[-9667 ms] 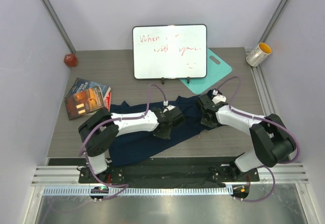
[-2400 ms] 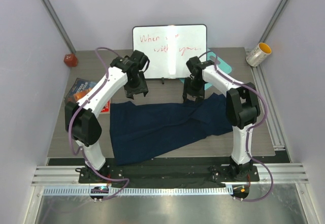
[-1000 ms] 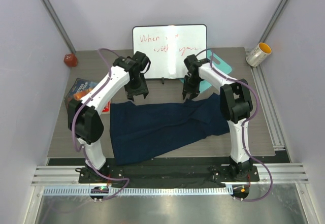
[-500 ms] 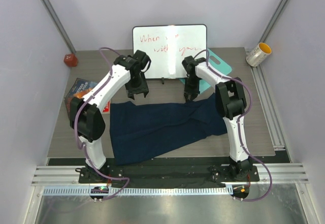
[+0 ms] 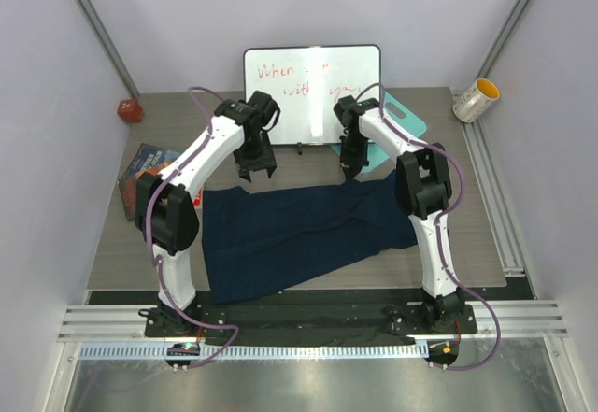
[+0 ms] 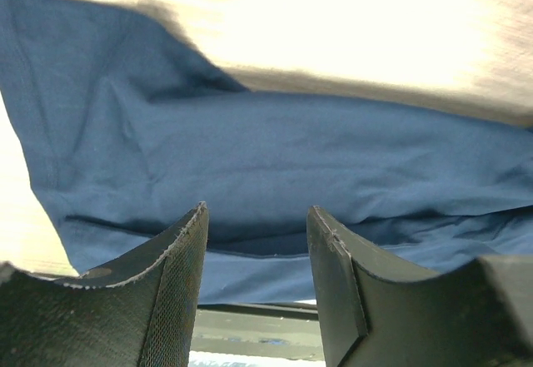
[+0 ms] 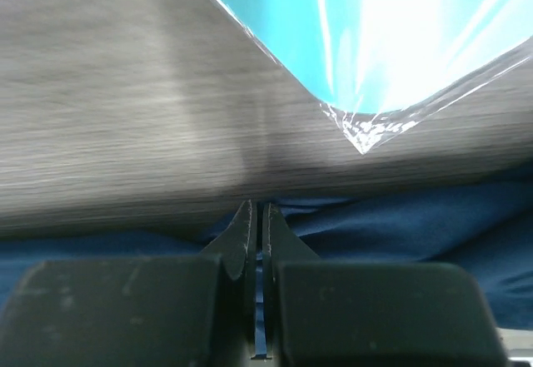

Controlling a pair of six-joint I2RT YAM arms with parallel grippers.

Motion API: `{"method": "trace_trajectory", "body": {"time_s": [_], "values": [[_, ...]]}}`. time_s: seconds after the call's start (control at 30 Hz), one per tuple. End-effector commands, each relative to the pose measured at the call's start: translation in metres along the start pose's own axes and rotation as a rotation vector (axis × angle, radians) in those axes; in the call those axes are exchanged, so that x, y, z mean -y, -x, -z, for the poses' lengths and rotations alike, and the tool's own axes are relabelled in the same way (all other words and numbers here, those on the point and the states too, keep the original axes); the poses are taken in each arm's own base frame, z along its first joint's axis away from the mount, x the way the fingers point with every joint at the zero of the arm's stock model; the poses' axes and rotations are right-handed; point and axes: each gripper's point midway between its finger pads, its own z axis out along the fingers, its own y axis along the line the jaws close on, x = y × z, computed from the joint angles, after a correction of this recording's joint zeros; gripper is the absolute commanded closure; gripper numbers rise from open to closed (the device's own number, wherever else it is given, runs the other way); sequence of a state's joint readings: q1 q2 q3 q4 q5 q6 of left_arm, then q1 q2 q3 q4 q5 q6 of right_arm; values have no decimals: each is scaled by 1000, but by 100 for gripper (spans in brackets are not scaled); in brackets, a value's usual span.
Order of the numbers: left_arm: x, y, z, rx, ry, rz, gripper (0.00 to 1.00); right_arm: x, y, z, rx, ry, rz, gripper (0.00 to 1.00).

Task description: Fold and stack the t-shirts

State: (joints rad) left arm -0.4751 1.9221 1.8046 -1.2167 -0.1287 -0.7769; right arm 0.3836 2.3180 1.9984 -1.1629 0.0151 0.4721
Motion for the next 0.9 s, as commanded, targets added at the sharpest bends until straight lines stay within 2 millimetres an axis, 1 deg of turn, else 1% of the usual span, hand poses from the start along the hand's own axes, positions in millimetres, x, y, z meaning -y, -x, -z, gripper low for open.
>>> {"method": "trace_trajectory", "body": {"time_s": [0.0, 0.1, 0.17, 0.33, 0.43, 0.5, 0.57, 0.67, 0.7, 0.73, 0.83, 0.87], "values": [[3, 18, 11, 42, -24, 6, 49, -6, 35, 38, 129, 5, 17, 99], [-1, 22, 10, 38, -13, 14, 49, -9, 45, 53, 169, 13, 6, 99], [-3, 22, 8, 26, -3, 16, 50, -9, 47, 59, 185, 14, -5, 99], [-6, 25, 7, 23, 10, 21, 50, -5, 53, 64, 218, -13, -25, 99], [-8, 24, 5, 14, 21, 19, 50, -6, 58, 72, 241, -7, -41, 99], [-7, 24, 4, 4, 17, 11, 50, -6, 63, 82, 273, -4, -55, 99], [-2, 23, 3, -10, -3, -1, 50, -2, 67, 87, 300, -23, -65, 99], [15, 14, -3, -68, -93, -45, 49, -2, 69, 81, 291, -22, -63, 99], [29, 4, -2, -118, -166, -66, 50, 0, 69, 77, 281, -23, -66, 99], [34, 2, -5, -123, -184, -81, 50, 0, 68, 72, 270, -28, -65, 99], [46, -13, -17, -178, -216, -130, 59, 3, 65, 61, 247, -43, -64, 99], [48, -16, -21, -193, -220, -142, 71, 3, 64, 57, 239, -47, -64, 99]]}}
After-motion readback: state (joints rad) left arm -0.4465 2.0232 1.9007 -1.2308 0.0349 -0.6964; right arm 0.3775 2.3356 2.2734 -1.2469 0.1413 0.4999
